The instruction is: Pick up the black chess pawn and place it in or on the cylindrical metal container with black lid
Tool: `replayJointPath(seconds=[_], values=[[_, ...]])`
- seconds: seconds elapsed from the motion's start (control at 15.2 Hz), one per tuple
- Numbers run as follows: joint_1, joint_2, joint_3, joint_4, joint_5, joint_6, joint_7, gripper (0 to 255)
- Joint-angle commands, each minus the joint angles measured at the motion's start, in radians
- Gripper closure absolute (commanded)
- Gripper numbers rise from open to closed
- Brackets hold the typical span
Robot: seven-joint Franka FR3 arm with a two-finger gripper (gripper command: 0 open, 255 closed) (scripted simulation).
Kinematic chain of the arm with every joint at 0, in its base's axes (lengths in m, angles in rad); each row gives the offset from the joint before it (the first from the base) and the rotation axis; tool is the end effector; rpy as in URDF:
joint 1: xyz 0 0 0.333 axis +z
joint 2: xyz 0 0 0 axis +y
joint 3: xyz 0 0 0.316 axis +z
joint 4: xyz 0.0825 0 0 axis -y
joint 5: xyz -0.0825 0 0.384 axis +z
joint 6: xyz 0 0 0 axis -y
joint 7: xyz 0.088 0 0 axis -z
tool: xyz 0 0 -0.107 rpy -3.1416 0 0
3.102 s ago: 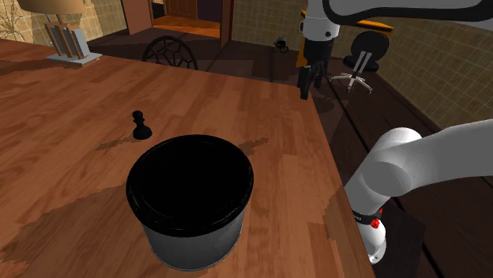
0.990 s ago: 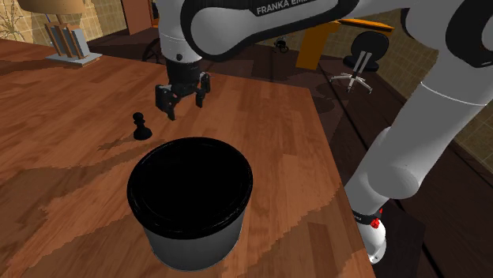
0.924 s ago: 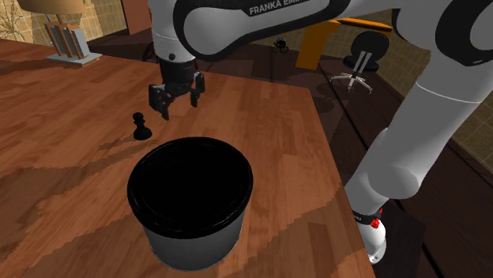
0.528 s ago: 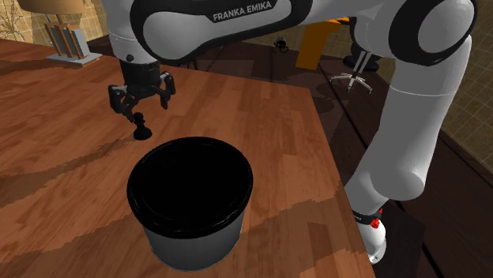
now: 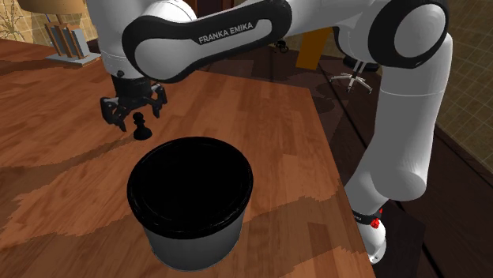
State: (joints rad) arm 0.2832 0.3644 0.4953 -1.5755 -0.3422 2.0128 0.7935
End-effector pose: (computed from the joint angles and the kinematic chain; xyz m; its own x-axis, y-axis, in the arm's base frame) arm 0.5184 0.4257 0.4621 0.9791 0.0769 0.1885 0.0731 -0.9970 0.0272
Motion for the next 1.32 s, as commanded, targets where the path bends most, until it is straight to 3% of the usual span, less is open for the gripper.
replayJointPath(seconds=[0.0, 0.46, 0.53, 1.25], values=[[-0.001, 0.008, -0.003, -0.009, -0.005, 0.017, 0.001, 0], [-0.001, 0.008, -0.003, -0.009, -0.005, 0.017, 0.001, 0], [-0.001, 0.008, -0.003, -0.009, -0.005, 0.017, 0.001, 255], [-0.001, 0.003, -0.001, 0.011, 0.0, -0.007, -0.005, 255]])
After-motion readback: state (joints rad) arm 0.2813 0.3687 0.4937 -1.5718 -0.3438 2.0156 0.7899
